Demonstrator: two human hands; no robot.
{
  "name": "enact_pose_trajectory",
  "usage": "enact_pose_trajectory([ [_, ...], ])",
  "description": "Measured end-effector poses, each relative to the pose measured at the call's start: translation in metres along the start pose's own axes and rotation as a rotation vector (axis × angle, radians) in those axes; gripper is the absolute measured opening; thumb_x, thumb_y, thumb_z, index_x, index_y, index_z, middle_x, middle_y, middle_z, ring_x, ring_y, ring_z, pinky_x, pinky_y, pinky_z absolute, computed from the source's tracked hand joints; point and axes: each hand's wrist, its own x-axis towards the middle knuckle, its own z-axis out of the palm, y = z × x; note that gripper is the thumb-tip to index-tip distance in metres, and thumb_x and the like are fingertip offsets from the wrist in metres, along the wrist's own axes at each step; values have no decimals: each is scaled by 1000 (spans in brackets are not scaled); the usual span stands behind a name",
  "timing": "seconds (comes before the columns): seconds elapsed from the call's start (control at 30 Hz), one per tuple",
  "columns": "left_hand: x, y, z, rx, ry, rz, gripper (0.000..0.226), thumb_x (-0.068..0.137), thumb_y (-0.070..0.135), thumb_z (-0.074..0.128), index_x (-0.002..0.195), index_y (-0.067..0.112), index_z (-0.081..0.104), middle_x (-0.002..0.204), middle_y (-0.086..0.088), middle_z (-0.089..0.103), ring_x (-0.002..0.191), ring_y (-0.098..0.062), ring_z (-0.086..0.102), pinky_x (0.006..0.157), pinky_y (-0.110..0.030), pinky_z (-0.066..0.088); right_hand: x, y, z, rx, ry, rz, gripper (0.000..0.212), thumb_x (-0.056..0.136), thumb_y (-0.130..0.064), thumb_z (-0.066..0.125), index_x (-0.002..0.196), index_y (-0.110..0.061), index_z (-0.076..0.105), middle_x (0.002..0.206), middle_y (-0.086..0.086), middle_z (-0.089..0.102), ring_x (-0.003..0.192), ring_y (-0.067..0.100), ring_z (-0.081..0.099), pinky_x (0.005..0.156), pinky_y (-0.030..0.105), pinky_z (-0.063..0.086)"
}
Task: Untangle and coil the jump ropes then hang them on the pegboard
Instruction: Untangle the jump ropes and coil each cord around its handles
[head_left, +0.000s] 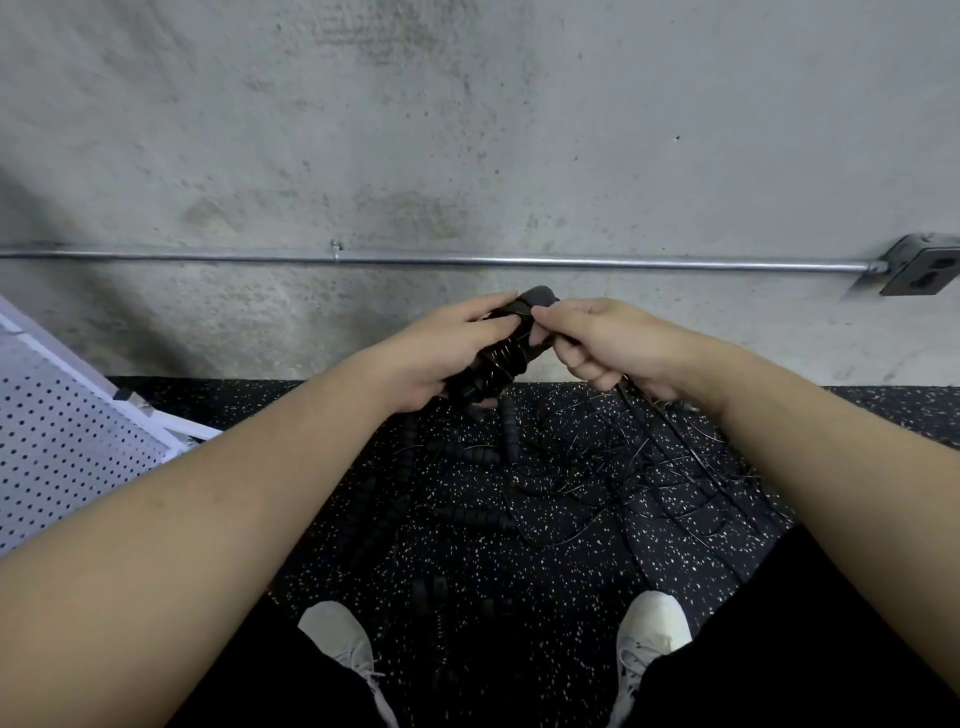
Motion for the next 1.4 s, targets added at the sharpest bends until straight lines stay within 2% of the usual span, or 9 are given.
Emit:
enact_pose_trajectory([
  [0.17,-3,7,-1,-184,31,-25,44,96,28,71,138,28,60,96,-11,75,71,-25,69,73,-44,62,-1,2,-3,26,4,-30,24,107,-40,42,95,-19,47,52,-9,37,43,7,25,38,19,22],
  [0.33,-8,14,2,-295,5,-51,54,92,57,64,118,10,69,97,-12,71,67,-21,63,67,-35,58,-4,-1,-2,54,17,-97,30,105,-44,46,90,-20,54,51,-10,36,45,8,27,41,20,24],
  [0.43,-7,15,0,-409,26,-48,44,93,56,63,103,14,71,91,-8,70,72,-22,64,72,-35,58,-3,-1,2,2,51,-150,33,104,-46,48,84,-21,58,52,-10,39,46,8,31,44,21,28],
  [0.7,-13,17,-8,-323,-86,-40,42,103,45,50,118,12,71,102,-10,74,91,-28,72,85,-43,57,-5,1,-3,-6,40,-185,37,99,-48,55,70,-25,58,52,-8,39,46,8,32,44,20,28],
  [0.9,-13,19,-8,-305,-40,-39,37,103,39,48,100,11,72,87,-8,74,73,-27,72,70,-36,58,-5,3,-5,7,33,-171,37,98,-48,56,71,-24,59,52,-9,38,46,8,32,46,20,30],
  [1.1,-14,25,-12,-447,-22,-18,39,102,45,47,100,11,68,89,-8,70,65,-21,69,58,-28,58,-10,12,-17,148,-134,-188,28,104,-34,45,95,-15,63,61,-3,32,52,11,24,46,21,26],
  [1.2,-13,25,-14,-464,-61,9,59,93,67,50,107,12,68,89,-6,71,67,-21,67,57,-28,57,-12,13,-20,125,-121,-189,30,94,-47,53,84,-20,62,58,-3,29,51,12,22,46,22,26],
  [1.3,-14,26,-17,-437,-124,51,57,88,65,55,102,13,71,90,-6,71,66,-20,67,56,-30,56,-13,14,-26,60,-115,-151,40,85,-58,58,72,-21,55,54,-4,30,49,14,22,46,23,28],
  [1.4,-15,28,-20,-396,-172,74,50,80,62,59,87,16,78,87,-7,73,62,-20,67,55,-29,57,-14,19,-36,80,-213,-134,32,88,-52,59,78,-23,66,60,-4,34,53,12,30,52,22,36],
])
